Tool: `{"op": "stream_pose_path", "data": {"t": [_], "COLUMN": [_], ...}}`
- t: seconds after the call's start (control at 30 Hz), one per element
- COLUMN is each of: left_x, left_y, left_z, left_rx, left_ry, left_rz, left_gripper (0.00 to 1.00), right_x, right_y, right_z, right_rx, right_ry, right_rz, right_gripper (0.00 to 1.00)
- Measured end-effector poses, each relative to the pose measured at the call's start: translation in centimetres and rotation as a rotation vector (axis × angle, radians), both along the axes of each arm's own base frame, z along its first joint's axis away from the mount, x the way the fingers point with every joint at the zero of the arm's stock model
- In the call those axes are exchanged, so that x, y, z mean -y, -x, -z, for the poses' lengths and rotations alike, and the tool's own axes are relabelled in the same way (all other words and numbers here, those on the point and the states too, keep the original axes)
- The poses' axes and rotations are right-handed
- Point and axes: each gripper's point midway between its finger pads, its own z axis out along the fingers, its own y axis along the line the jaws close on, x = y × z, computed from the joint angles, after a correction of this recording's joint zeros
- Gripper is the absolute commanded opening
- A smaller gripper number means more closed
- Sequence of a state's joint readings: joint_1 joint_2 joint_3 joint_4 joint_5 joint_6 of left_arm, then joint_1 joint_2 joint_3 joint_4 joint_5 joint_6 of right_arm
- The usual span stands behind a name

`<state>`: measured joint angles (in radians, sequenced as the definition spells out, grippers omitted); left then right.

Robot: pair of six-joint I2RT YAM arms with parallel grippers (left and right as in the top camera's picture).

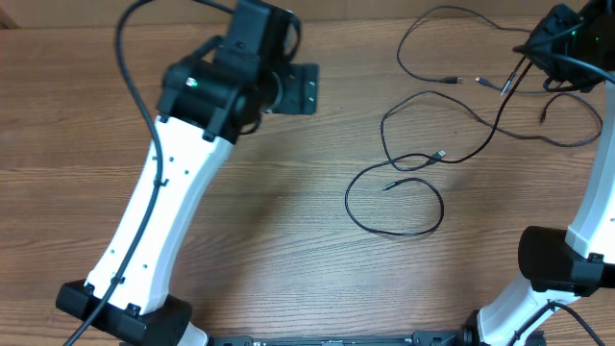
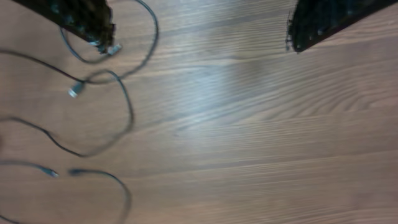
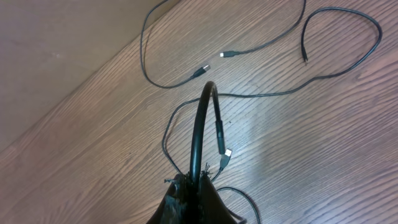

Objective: Untangle cables

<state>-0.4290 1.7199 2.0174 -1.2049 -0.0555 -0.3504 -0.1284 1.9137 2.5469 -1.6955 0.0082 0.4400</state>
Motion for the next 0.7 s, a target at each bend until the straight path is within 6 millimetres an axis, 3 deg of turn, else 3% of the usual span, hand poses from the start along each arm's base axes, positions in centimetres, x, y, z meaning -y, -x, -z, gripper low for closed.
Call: {"op": "stream_pose_path", "data": {"t": [0.23,0.37,0.7], "left_x": [-4.9,-6.8,-7.1], "left_y": [-0.2,0.2,0.3], "left_z": [1.1,1.6,1.7], "left_rx": [-0.074,-0.113,-0.119], "left_ry": [-0.016,-0.032,-0.037], "left_rz": [-0.145,-0.187,-0.195], "left_gripper": [1.0,1.0,1.0], "right_x": [2.7,4.8,14.2], "right_y": [0.8,1.7,7.0], "right_z": [1.4,3.7,8.6], "right_rx": [-0.07,-0.171,-0.399], "right_ry": [0.121,0.188,0.23], "right_rz": [0.091,0.148,0.394], "right_gripper": [0.04,0.04,0.04]}}
